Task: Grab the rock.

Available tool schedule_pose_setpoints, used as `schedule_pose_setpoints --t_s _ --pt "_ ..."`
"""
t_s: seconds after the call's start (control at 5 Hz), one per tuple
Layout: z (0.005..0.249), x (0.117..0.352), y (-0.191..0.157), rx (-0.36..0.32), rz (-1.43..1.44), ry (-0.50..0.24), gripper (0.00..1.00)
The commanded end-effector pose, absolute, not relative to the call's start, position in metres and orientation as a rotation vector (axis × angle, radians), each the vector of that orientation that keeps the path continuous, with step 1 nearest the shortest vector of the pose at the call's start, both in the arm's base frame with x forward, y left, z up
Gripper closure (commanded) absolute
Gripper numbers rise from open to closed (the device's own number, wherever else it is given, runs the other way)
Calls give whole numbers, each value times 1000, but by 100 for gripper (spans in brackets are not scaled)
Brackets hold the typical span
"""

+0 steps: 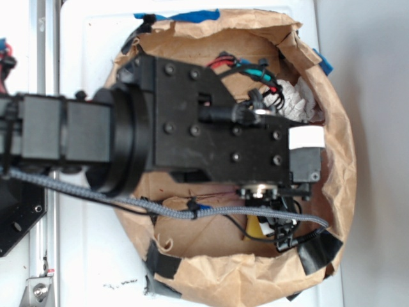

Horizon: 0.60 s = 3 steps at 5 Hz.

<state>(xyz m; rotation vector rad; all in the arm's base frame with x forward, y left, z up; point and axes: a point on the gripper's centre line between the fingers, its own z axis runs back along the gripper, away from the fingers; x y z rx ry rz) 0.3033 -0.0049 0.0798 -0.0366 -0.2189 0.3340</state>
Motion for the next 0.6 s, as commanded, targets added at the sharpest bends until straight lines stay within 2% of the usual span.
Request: schedule_pose_setpoints --t_s 0.0,0.2,0.4 --pt "92 321 10 -69 364 -247 0" --pt "90 323 17 -63 375 -247 0" --pt "88 326 22 -54 417 -283 0"
